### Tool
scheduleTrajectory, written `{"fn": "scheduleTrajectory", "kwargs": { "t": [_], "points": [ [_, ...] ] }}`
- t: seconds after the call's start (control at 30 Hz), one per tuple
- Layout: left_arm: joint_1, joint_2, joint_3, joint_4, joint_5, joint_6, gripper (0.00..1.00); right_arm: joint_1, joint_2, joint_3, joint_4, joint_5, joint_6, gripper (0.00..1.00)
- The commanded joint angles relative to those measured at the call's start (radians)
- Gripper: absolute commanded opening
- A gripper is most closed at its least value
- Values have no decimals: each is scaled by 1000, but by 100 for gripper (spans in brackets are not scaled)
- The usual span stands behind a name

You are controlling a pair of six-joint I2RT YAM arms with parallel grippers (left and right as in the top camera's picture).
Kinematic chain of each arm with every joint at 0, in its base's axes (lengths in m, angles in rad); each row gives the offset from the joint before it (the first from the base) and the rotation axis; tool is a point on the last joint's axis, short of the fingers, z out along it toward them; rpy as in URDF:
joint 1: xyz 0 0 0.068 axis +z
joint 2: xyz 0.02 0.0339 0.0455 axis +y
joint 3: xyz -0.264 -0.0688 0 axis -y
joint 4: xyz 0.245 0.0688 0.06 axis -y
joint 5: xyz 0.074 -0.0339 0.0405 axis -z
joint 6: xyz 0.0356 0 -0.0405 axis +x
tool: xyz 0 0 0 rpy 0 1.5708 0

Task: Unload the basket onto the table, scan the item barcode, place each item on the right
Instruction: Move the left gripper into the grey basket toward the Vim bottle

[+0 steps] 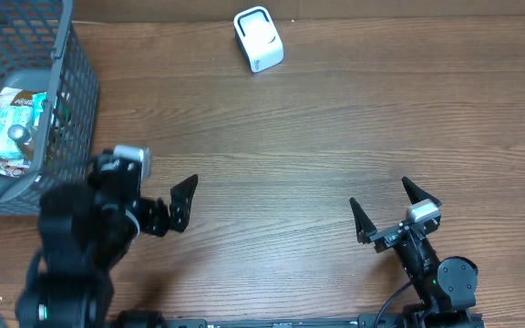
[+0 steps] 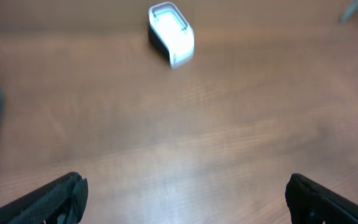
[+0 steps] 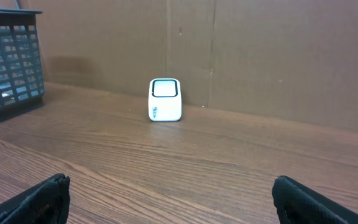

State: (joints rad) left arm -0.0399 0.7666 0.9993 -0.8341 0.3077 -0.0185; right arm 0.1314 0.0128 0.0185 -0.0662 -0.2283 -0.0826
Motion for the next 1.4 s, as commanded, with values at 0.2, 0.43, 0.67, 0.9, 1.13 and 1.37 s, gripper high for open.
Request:
{"fn": "scheduleTrajectory", "kwargs": {
  "t": [0.2,0.43,0.67,0.9,1.13,1.37],
  "points": [
    [-6,272,97,-44,39,3,100,-4,-10,-11,5,10,-5,100],
    [-6,360,96,-37,37,4,84,-4,-10,-11,4,10,-5,100],
    [-3,417,103,-32,12,-28,4,-4,-10,-11,5,10,-5,100],
    [47,416,337,-31,-150,-153,38,-4,-10,-11,5,10,-5,100],
    [109,417,584,43,-360,-85,75,-4,-10,-11,4,10,-5,100],
    [208,444,593,145,-620,-29,77,-4,-10,-11,4,10,-5,100]
  ]
}}
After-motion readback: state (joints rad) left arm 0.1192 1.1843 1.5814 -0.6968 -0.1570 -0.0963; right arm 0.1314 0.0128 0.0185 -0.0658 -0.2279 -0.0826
